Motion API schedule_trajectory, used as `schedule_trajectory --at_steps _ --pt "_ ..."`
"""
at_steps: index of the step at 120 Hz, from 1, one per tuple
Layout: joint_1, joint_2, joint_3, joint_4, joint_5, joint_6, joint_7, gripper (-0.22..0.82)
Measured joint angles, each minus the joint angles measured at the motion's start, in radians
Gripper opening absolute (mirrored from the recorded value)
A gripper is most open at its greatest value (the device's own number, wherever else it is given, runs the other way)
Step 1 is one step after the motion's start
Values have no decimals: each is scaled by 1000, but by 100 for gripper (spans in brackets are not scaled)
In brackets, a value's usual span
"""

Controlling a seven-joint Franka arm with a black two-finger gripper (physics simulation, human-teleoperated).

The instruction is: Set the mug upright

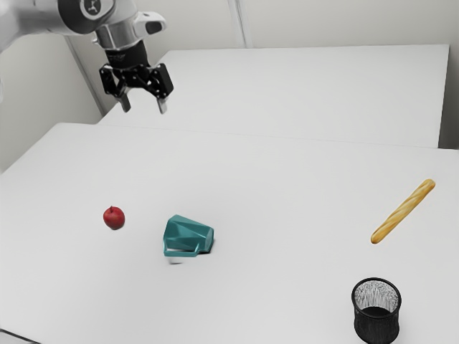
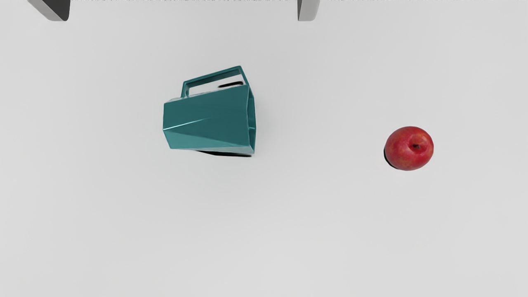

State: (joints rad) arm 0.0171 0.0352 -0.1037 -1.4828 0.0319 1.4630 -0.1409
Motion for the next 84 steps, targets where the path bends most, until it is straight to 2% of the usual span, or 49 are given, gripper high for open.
schedule_trajectory --at_steps 44,74,84 --pt "24 -6 -2 -12 -14 5 7 60" --pt "58 -32 -14 -117 -69 10 9 60" --pt "66 -59 -14 -191 -103 31 32 60"
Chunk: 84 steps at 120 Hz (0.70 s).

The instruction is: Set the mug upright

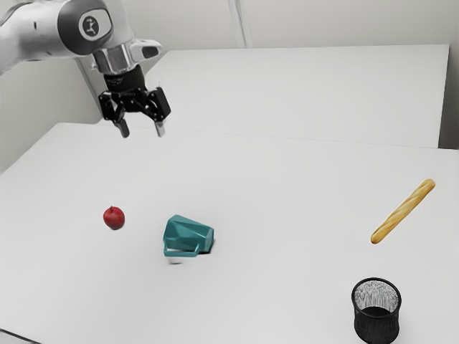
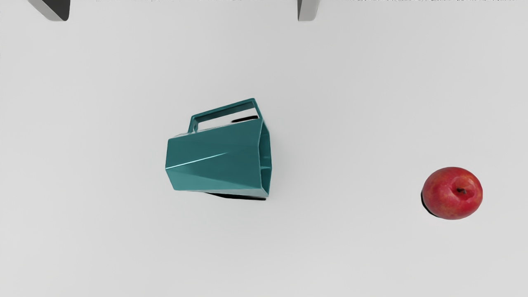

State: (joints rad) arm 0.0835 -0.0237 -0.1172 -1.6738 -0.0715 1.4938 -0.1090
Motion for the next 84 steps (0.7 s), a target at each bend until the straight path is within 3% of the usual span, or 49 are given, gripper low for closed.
schedule_trajectory --at_steps 32,84 --pt "54 -103 1 -304 -177 194 170 60" --pt "184 -101 8 -581 -462 425 487 60"
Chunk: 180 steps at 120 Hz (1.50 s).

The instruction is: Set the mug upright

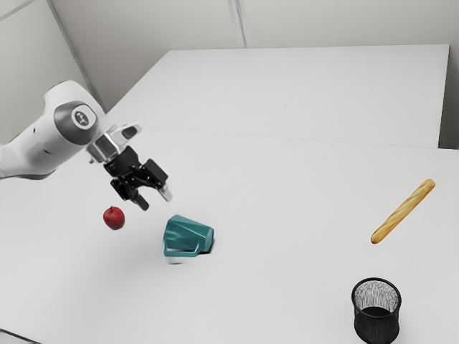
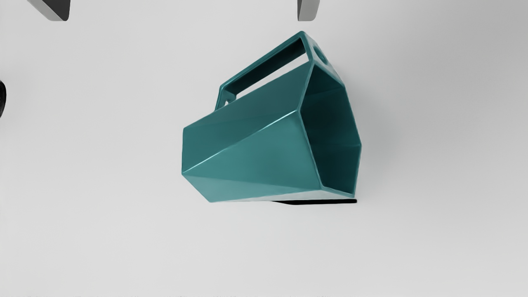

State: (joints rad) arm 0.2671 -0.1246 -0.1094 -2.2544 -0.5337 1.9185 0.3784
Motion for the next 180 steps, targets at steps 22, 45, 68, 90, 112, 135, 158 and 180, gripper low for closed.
schedule_trajectory --at_steps 22,45,68,90,112,135,158,180 --pt "42 86 -1 -13 -89 47 139 60" --pt "86 150 -1 -13 -135 70 276 60" --pt "105 214 -2 -11 -203 76 395 60" --pt "96 241 -5 -10 -274 48 478 60" --pt "97 262 -8 -13 -328 22 540 60" --pt "97 265 -7 -20 -361 -3 587 42" --pt "98 272 -7 -22 -369 -17 622 23" --pt "97 269 -9 -22 -371 -23 647 5"
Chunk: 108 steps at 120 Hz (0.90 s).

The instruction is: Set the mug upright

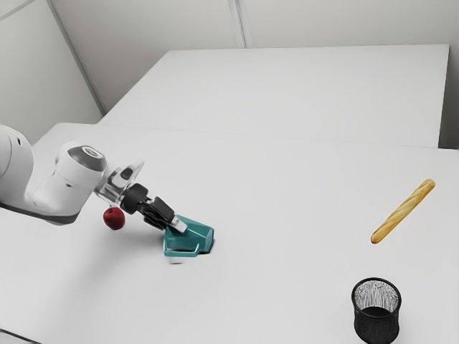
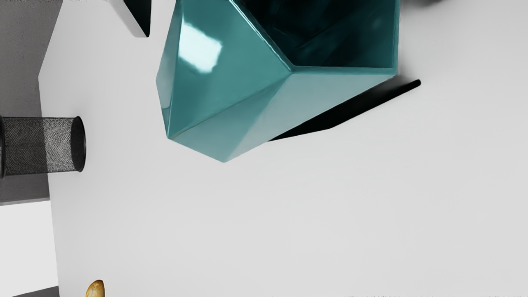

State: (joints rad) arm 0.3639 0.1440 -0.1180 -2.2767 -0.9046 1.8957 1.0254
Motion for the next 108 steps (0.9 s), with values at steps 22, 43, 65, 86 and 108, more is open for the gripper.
schedule_trajectory --at_steps 22,43,65,86,108 --pt "-2 -4 -3 1 1 -1 20 -6" --pt "-2 -8 -11 2 3 2 36 -11" --pt "-4 -24 -23 1 4 9 49 -13" --pt "1 -95 -56 -2 17 19 47 -14" --pt "-2 -155 -116 -3 141 82 4 -14"
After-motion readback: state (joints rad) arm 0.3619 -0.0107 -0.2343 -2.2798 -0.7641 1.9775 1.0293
